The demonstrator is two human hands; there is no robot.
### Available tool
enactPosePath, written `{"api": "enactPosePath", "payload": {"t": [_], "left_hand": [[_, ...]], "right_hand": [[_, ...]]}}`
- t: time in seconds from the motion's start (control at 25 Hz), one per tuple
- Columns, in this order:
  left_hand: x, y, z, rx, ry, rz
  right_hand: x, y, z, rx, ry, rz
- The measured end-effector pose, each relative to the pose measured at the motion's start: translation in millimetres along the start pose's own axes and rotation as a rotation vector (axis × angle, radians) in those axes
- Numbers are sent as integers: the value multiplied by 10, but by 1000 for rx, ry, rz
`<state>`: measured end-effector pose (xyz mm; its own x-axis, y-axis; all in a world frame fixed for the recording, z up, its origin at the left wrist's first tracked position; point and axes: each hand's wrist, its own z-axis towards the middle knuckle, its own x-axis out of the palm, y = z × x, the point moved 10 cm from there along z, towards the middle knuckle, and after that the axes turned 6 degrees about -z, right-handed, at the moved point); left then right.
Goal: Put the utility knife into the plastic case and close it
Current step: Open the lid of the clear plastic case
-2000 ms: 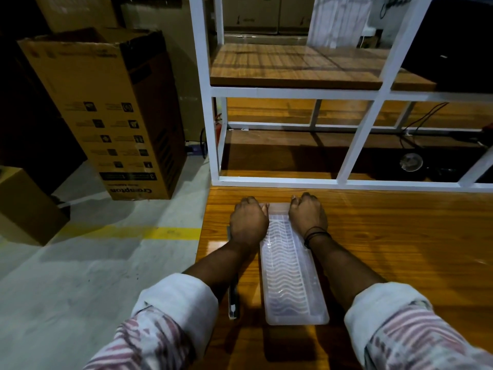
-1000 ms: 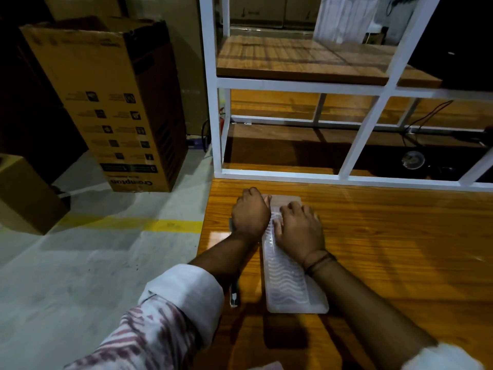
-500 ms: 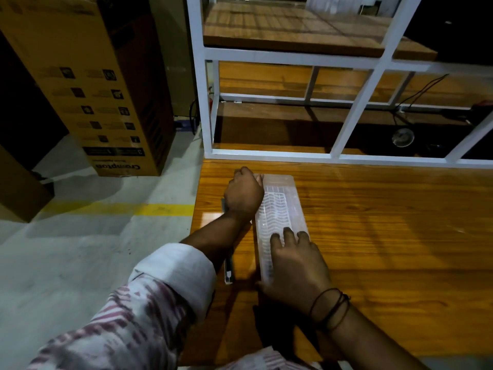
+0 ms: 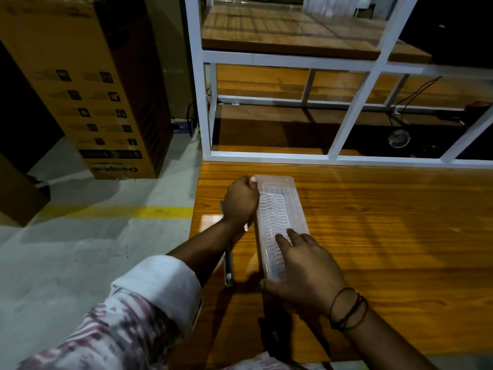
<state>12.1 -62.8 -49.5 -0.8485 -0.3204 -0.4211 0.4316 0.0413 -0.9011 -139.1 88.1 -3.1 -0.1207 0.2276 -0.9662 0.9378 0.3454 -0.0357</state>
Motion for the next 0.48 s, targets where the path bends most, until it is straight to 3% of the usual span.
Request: {"api": "enactPosePath", "payload": {"t": [0.2,0.36,0.48], "left_hand": [[32,158,-239,-127,54,-177],[92,269,-334,-104,110,-217],[43,262,-379,-70,129,-212]], "right_hand": [[-160,-46,-50,3,-35,147],[-420,-189,-182,67,-267,389],[-498,-500,-288,203,-447,434]]}}
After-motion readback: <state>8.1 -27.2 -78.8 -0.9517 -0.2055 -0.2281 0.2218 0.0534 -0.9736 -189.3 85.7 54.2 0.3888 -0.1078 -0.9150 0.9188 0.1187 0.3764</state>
